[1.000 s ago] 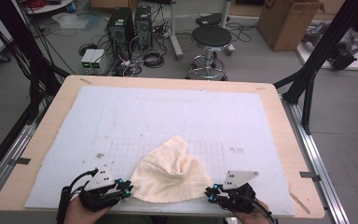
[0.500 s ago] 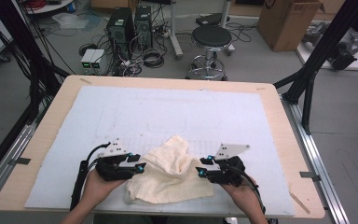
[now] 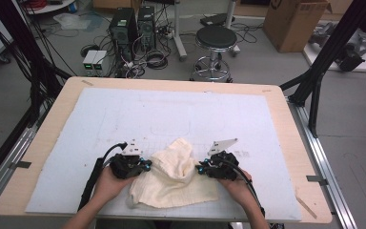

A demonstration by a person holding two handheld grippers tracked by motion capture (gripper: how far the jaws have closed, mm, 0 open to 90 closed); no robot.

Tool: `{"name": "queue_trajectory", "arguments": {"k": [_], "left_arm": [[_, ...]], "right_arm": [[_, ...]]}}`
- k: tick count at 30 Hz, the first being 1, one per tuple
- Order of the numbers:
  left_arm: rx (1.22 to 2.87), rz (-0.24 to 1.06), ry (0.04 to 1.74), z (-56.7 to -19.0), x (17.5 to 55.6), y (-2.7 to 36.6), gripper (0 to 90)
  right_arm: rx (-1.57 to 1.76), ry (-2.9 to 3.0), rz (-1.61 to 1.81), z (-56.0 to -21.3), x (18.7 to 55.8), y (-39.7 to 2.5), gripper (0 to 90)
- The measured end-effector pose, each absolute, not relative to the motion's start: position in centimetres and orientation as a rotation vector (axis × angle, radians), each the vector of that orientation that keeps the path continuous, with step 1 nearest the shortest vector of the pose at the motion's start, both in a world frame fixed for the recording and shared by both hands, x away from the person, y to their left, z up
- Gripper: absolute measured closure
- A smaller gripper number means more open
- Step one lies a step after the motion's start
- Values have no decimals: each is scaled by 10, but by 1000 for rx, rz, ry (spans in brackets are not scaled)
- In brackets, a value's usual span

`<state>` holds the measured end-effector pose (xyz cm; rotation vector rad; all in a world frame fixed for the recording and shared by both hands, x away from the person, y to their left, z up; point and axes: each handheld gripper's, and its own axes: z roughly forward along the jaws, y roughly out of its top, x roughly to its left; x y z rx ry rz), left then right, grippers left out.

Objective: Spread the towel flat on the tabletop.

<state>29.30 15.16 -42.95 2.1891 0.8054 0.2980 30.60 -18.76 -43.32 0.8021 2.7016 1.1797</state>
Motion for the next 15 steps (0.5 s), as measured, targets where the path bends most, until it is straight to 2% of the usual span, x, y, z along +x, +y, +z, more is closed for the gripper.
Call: {"name": "queue_trajectory", "arguments": {"k": [6, 15], "left_arm": [[2141, 319, 861, -428, 281, 175, 892], [2124, 235, 849, -427, 258, 191, 891]], "right_arm": [[827, 2632, 1219, -421, 293, -201, 849], [827, 2641, 1226, -420, 263, -210, 831]]}}
